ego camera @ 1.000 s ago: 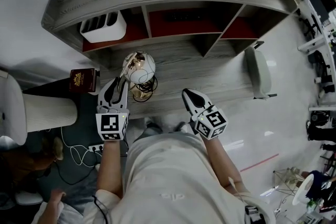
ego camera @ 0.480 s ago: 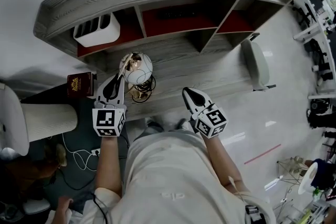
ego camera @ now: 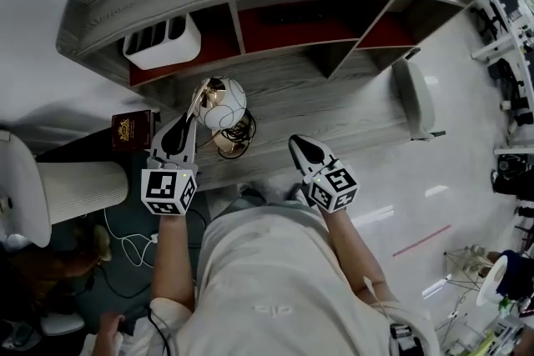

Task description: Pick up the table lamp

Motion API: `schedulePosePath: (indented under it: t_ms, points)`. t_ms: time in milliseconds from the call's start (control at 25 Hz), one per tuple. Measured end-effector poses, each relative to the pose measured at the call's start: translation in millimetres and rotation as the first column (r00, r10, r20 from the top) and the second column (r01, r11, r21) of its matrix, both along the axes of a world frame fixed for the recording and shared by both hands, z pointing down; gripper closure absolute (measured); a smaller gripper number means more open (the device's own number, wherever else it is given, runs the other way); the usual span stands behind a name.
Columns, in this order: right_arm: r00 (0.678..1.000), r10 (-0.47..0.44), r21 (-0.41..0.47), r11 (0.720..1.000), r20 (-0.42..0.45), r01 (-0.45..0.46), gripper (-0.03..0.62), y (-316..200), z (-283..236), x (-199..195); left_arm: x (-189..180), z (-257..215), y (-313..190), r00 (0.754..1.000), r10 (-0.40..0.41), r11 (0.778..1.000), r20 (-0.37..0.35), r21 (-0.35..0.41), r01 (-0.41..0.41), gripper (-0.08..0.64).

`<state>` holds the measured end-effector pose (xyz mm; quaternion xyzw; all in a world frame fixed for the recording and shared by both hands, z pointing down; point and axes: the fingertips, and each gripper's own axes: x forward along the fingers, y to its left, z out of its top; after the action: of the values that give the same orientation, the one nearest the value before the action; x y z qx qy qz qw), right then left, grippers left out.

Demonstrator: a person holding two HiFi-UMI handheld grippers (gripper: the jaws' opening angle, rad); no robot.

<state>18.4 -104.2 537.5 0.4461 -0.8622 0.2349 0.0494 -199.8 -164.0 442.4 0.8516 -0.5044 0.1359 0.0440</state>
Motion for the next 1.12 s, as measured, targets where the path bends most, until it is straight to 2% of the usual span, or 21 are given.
schedulePosePath:
  t_ms: [480, 560, 840, 1120]
  points:
    - [0.997, -0.071, -0.001, 0.997, -0.037, 0.071, 0.554, -31.5, 55.0, -61.7, -40.5, -0.4, -4.0, 0.999, 0.032, 0.999, -0.010, -0.014, -0.032, 0.511]
    - [0.995, -0.086, -0.009, 0.996, -0.050, 0.086, 0.528, -37.7, 68.5, -75.2, -48.6, 0.1, -5.4, 0.999, 0.034, 0.999, -0.013, -0.019, -0.035, 0.511]
    - [0.981, -0.128, -0.036, 0.992, -0.143, 0.124, 0.445, -67.3, 116.8, -111.5, -67.8, 1.1, -7.2, 0.998, 0.057, 0.998, -0.024, -0.020, -0.058, 0.511]
    - [0.947, -0.204, -0.065, 0.979, -0.249, 0.194, 0.428, -92.3, 155.2, -141.2, -82.8, 2.3, -10.5, 0.998, 0.054, 0.998, -0.045, -0.024, -0.055, 0.511]
